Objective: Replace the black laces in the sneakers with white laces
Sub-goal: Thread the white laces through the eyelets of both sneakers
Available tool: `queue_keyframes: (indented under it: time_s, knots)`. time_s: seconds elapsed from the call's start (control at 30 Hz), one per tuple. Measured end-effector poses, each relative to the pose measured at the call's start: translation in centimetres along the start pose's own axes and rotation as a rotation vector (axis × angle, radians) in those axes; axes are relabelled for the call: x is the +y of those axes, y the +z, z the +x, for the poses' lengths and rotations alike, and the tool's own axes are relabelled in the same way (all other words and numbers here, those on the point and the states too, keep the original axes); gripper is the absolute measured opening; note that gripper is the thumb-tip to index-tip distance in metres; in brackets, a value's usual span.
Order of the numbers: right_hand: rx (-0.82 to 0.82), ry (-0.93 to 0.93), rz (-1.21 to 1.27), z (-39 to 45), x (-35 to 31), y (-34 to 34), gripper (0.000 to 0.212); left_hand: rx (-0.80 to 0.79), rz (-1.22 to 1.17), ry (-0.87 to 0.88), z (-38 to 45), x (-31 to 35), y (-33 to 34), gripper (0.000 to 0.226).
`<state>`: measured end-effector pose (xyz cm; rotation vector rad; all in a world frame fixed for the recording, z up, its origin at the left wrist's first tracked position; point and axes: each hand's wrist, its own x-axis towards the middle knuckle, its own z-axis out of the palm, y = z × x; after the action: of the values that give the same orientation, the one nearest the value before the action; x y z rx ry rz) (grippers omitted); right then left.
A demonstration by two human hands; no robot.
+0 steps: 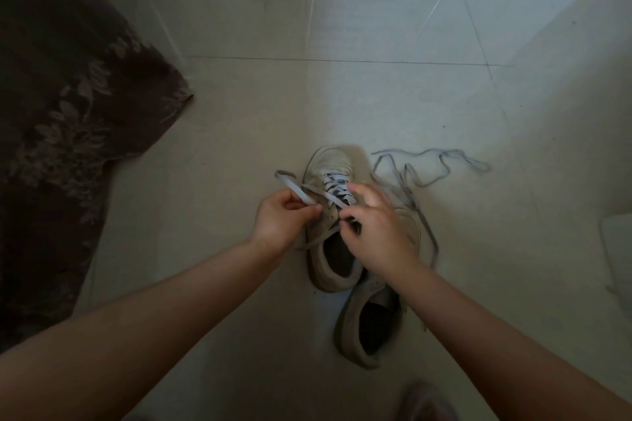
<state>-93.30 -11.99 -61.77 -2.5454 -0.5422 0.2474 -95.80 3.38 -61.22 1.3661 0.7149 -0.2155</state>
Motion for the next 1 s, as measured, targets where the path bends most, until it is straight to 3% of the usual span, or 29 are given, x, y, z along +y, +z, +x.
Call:
queue_keyframes:
  time_s: [0.37,0.8,1.0]
  knots:
    - [-0.018,0.122,0.106,0.4,-0.3,0.8,0.008,0.032,-0.028,0.029,-0.1,-0.8,0.1,0.018]
    - [-0.046,0.249,0.268,0.4,-1.4,1.5,0.013,0.18,0.009,0.085,-0.5,-1.9,0.6,0.027]
    - [-0.03,0.252,0.273,0.6,-1.6,1.8,0.008,0.081,0.12,0.158,-0.7,-1.8,0.4,0.015]
